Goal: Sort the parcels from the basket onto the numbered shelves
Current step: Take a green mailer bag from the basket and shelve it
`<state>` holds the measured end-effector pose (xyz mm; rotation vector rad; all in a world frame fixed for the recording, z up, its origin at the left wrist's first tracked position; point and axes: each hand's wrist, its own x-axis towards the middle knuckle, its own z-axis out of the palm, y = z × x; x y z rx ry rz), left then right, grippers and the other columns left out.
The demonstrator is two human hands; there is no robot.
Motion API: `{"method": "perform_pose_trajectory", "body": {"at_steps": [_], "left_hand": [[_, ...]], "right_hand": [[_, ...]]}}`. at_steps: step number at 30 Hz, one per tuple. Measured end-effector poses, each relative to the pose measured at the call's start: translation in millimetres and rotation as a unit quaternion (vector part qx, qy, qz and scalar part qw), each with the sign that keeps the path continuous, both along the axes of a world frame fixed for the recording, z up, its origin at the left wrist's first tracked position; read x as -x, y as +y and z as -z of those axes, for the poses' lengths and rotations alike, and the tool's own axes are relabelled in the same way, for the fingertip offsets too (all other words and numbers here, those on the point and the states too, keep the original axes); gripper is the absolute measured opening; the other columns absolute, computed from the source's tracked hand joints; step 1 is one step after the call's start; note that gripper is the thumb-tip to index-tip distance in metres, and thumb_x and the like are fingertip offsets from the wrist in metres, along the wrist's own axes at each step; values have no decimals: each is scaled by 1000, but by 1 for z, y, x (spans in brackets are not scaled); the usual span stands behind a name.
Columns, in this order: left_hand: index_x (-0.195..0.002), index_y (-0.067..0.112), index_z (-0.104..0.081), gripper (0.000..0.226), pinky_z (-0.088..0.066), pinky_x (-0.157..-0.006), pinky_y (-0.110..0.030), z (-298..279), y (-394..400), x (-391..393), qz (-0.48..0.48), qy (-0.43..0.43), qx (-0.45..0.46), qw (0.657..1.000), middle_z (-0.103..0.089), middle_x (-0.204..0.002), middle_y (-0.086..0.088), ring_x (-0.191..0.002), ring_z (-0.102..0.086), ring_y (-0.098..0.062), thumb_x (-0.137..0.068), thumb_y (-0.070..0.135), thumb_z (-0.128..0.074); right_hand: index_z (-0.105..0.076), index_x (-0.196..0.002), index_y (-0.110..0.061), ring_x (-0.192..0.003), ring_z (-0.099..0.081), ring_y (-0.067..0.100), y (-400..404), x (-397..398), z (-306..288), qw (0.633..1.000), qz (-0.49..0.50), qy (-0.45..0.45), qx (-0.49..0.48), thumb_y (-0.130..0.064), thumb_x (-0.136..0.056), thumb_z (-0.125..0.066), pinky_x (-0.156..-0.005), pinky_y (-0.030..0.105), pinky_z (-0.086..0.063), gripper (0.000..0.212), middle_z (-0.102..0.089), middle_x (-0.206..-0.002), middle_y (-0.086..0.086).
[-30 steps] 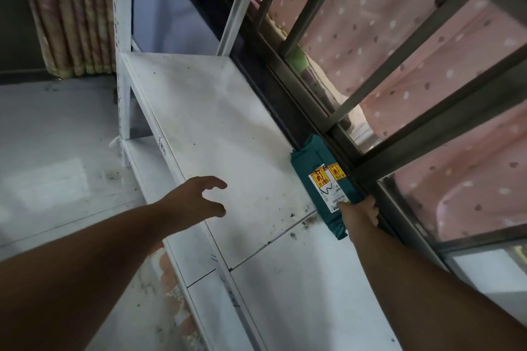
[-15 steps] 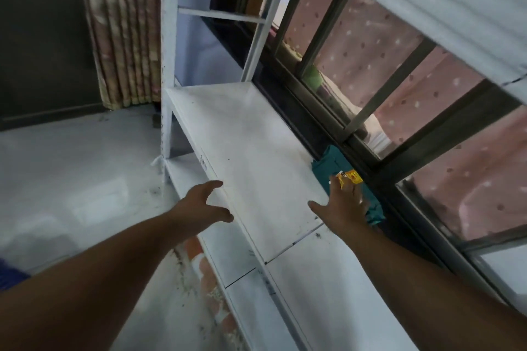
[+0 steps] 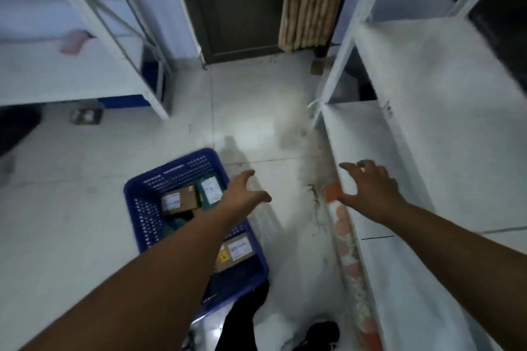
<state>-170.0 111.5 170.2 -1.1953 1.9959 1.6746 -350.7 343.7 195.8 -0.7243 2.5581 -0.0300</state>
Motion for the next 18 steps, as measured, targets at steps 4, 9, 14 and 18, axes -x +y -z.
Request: {"method": "perform_pose_trajectory", "body": {"at_steps": [4, 9, 14, 18], "left_hand": [[-161, 24, -36, 93, -46, -97, -36, 43, -10, -64, -89, -56, -26, 994, -33, -163, -8, -135, -48, -29, -81, 27, -84], [-151, 14, -46, 68, -38, -88, -28, 112, -25, -119, -165, -97, -55, 980, -41, -128, 1, -107, -46, -14, -90, 6, -76], [-156, 30, -43, 108, -51, -108, -46, 161, -42, -158, -249, -133, -61, 958, -44, -157, -9, -132, -52, -28, -57, 36, -85], [-156, 30, -43, 124, -54, -106, -47, 216, -61, -189, -283, -130, -59, 948, -48, -155, -8, -126, -59, -29, -41, 46, -83]], "right_hand": [[-33, -153, -45, -142, -31, 35, -36, -51, 53, 995, -67, -66, -41, -68, -82, -66, -111, 48, -36, 82, -33, -157, 8], [-26, -156, -44, -144, -29, 32, -69, -100, 110, 985, -116, -114, -63, -68, -84, -63, -110, 46, -37, 85, -31, -158, 7], [-23, -159, -38, -139, -33, 31, -92, -133, 161, 975, -146, -155, -70, -63, -85, -64, -108, 44, -40, 88, -32, -156, 7], [-22, -160, -34, -137, -35, 31, -108, -154, 201, 971, -142, -181, -63, -61, -86, -66, -107, 43, -43, 91, -35, -153, 8]]}}
